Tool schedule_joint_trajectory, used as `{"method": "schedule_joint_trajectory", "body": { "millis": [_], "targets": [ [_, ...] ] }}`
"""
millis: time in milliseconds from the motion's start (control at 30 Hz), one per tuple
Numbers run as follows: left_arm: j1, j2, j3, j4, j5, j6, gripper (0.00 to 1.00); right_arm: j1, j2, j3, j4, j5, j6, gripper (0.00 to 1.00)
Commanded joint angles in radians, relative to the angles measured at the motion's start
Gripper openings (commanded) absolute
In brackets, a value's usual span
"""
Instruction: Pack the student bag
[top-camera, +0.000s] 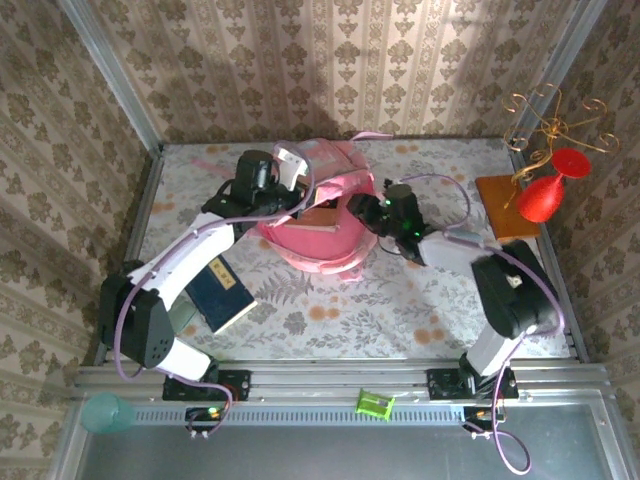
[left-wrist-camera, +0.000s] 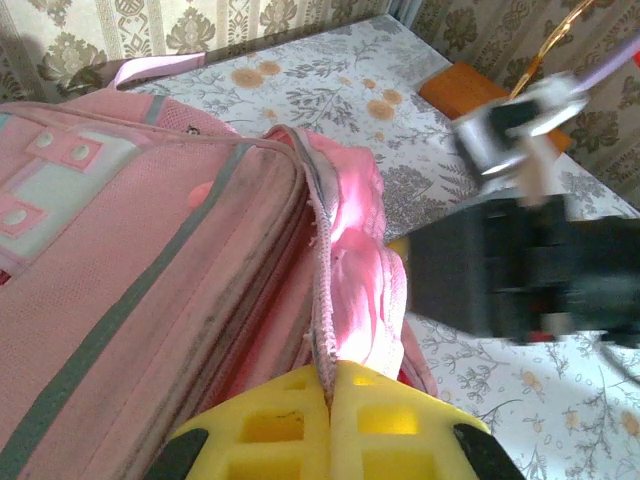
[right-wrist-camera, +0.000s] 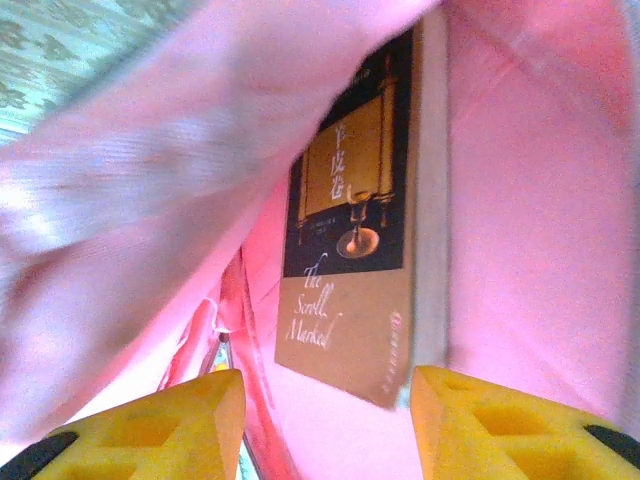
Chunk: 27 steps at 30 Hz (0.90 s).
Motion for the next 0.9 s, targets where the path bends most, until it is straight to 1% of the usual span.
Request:
{"method": "schedule_joint_trajectory", "body": {
  "millis": [0,33,67,133,167,233,300,367,400,500,567,633,700,767,867],
  "targets": [
    [-0.023,0.02,-0.024,0.077,0.013,-0.028,0.19,-0.012,-0.175,-0.103,-0.13,0.037,-0.164,0.48],
    [-0.028,0.025,-0.028,0.048,0.011,-0.026,0.32,-0.005,-0.223,-0.115,-0.182,0.058,-0.203,0.48],
    [-0.029,0.019,-0.036,0.01,-0.001,-0.025,0.43,0.005,-0.275,-0.12,-0.226,0.078,-0.243,0.48],
    [-0.023,-0.043,-0.089,-0.053,-0.088,-0.057,0.56,0.058,-0.339,-0.112,-0.304,0.129,-0.336,0.48],
    [-0.018,-0.086,-0.119,-0.075,-0.136,-0.076,0.68,0.089,-0.354,-0.101,-0.332,0.15,-0.368,0.48],
    [-0.006,-0.201,-0.203,-0.14,-0.283,-0.122,0.81,0.163,-0.365,-0.07,-0.384,0.197,-0.44,0.48],
    [0.024,-0.304,-0.286,-0.221,-0.447,-0.195,0.91,0.23,-0.342,-0.042,-0.392,0.195,-0.489,0.49],
    [0.088,-0.384,-0.378,-0.28,-0.537,-0.278,0.94,0.288,-0.289,-0.01,-0.383,0.158,-0.509,0.49],
    [0.152,-0.411,-0.427,-0.301,-0.548,-0.334,0.94,0.318,-0.256,0.007,-0.368,0.138,-0.515,0.49],
    [0.318,-0.434,-0.548,-0.289,-0.445,-0.463,0.93,0.385,-0.158,0.047,-0.335,0.125,-0.534,0.51],
    [0.382,-0.405,-0.596,-0.254,-0.392,-0.506,0.91,0.392,-0.119,0.058,-0.314,0.1,-0.525,0.51],
    [0.393,-0.341,-0.605,-0.242,-0.393,-0.517,0.88,0.393,-0.096,0.063,-0.307,0.087,-0.522,0.51],
    [0.389,-0.284,-0.61,-0.227,-0.358,-0.518,0.86,0.391,-0.093,0.061,-0.312,0.089,-0.526,0.52],
    [0.352,-0.261,-0.62,-0.22,-0.358,-0.524,0.85,0.391,-0.097,0.058,-0.322,0.098,-0.534,0.52],
    [0.291,-0.273,-0.657,-0.205,-0.365,-0.561,0.84,0.387,-0.117,0.046,-0.34,0.125,-0.531,0.53]
  ]
}}
